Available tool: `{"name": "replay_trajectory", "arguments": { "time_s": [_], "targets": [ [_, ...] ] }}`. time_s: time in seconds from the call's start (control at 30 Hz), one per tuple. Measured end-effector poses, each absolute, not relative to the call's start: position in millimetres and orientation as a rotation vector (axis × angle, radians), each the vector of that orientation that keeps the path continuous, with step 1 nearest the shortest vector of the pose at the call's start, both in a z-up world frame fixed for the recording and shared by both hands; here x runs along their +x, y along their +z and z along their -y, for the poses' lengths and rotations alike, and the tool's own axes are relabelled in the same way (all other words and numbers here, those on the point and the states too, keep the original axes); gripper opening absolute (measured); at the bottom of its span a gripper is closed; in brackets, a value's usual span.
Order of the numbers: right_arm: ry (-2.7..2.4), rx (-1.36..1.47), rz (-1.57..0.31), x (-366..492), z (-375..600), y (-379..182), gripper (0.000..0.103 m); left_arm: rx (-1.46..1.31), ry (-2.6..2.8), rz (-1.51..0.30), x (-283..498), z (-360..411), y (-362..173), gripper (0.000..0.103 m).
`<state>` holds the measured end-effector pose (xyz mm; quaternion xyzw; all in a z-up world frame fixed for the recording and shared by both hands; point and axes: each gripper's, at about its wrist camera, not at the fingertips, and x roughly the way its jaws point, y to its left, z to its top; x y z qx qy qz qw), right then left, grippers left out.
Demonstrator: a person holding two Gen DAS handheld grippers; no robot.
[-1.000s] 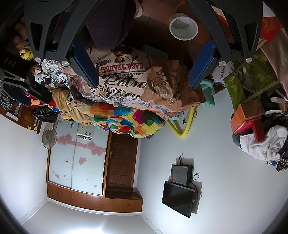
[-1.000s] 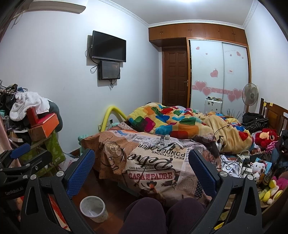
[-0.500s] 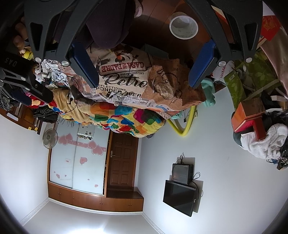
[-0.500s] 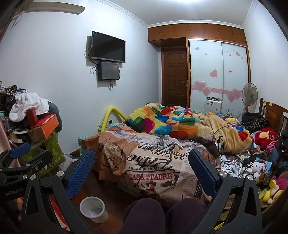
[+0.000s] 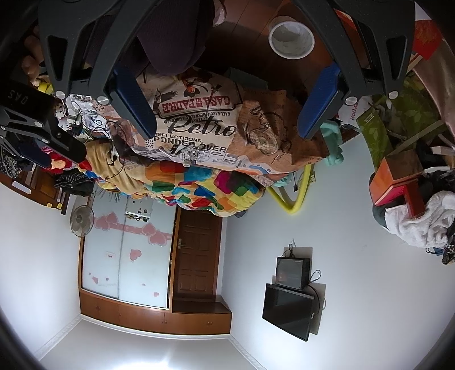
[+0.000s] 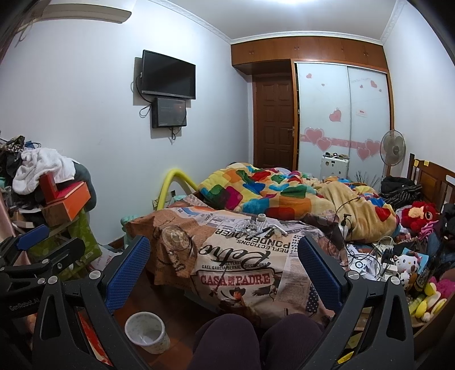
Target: Collect trash
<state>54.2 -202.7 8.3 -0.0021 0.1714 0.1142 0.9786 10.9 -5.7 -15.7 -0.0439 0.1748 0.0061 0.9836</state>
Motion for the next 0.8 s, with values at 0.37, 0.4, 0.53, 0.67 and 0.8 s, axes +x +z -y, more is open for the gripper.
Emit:
{"name": "replay_trajectory", "arguments": {
  "time_s": [0.37,0.4,0.53,0.67,0.8],
  "targets": [
    [0.189,0.052,-0.363,104,234,15,0.103,-0.082,-0.013,-0.354,75,24,-1,0.100],
    [0.181,0.055,-0.362,106,237,14,0.103,-0.081,-0.015,-0.353,83,27,0,0.100],
    [0.150,0.074,-0.364,132,252,18,0.103,-0.081,-0.034,-0.372,116,36,1,0.100],
    [0.127,0.069,-0.363,156,263,18,0.103,-0.072,-0.056,-0.403,160,49,1,0.100],
    [0.097,0.036,-0.358,185,275,17,0.103,-0.062,-0.075,-0.435,208,68,-2,0.100]
  ]
}}
